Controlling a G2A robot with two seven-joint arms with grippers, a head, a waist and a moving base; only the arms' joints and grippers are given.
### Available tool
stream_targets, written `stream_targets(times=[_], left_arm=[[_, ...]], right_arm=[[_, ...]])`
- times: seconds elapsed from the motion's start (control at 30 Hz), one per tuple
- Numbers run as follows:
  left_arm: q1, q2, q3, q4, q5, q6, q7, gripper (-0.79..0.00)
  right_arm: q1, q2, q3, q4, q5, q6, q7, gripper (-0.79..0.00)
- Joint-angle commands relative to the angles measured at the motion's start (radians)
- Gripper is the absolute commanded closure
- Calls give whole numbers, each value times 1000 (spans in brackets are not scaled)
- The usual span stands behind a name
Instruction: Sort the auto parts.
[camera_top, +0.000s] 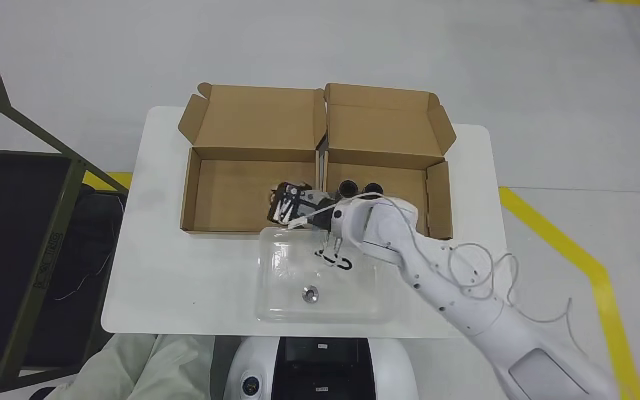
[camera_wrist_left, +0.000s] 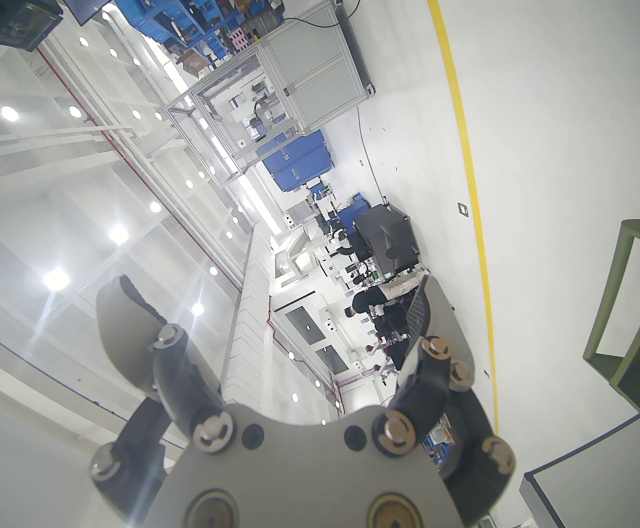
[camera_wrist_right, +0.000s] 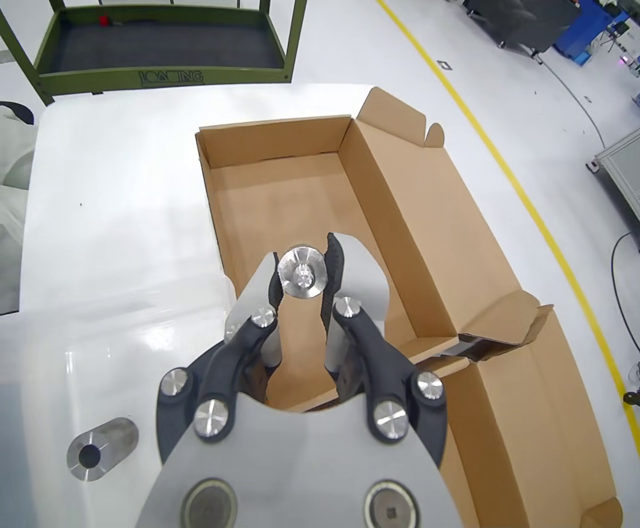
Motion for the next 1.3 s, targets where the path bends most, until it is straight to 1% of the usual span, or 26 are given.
stream_targets(times=[0.0, 0.23, 0.57, 0.93, 1.23, 1.27], left_arm=[[0, 0, 0, 0, 0, 0, 0, -785], [0, 0, 0, 0, 0, 0, 0, -785], [0, 0, 0, 0, 0, 0, 0, -785], [0, 0, 0, 0, 0, 0, 0, -785], [0, 0, 0, 0, 0, 0, 0, -785], [0, 0, 0, 0, 0, 0, 0, -785]], right_arm=[[37, -21, -31, 56, 21, 7, 8, 0], [130, -90, -120, 218, 65, 28, 34, 0], [226, -179, -202, 398, 87, 32, 82, 0], [283, -257, -243, 560, 111, 7, 107, 0], [314, -316, -266, 661, 111, 0, 113, 0], [316, -321, -268, 671, 110, -3, 115, -22]])
